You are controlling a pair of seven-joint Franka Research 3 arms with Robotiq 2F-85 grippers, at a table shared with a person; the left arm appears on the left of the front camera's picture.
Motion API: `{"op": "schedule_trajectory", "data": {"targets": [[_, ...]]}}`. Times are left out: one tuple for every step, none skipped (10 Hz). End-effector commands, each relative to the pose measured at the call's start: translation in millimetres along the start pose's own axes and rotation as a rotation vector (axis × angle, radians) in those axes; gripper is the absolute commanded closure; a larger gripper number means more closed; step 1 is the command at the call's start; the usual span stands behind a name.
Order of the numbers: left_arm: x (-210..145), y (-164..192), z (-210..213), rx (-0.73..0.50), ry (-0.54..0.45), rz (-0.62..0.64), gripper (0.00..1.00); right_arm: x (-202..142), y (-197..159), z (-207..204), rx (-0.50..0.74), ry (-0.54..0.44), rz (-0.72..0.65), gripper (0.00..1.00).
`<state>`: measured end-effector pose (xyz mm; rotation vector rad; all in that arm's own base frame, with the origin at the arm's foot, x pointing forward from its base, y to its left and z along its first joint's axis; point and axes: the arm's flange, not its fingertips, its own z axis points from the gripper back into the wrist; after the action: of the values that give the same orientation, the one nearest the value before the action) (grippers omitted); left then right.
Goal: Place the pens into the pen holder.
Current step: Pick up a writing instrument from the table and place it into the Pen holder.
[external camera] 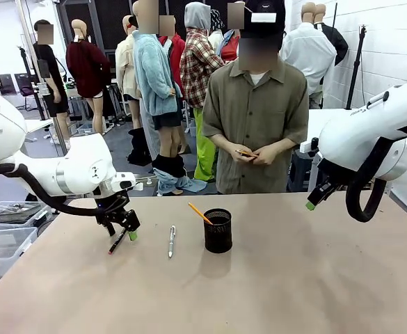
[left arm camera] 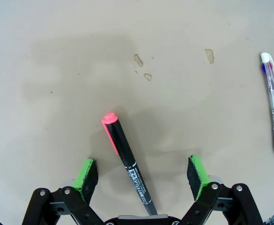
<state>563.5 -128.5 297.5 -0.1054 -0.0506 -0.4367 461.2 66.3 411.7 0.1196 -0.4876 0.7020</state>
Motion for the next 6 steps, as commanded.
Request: {"op": "schedule_trajectory", "data": {"targets": [[6,4,-2,0.041,0.028,0.03,0.16,-4,-2,-3,0.005,-0.028,0.012,0.33],[5,5,-2,0.043,0.039,0.038,0.36,-4,-2,-3,0.005,-0.028,0.012,0.33],[5,5,-2,0.045,0.062,0.041,0.55,-4,-2,-3,0.005,-0.028,0.012,0.33],[3,4,-2,0.048,0.069,0.039,0.75,-4,-2,-3,0.005,-0.028,0.012,0.33],[0,0,2,0.068,0.062,0.03,0.95,-4,-2,-3,0.005,-0.028,0.012,0.33],[-4,-6,7,0.089,0.069,0.006,1.0,-4,-2,-3,0.005,-0.028,0.012,0.33]]}}
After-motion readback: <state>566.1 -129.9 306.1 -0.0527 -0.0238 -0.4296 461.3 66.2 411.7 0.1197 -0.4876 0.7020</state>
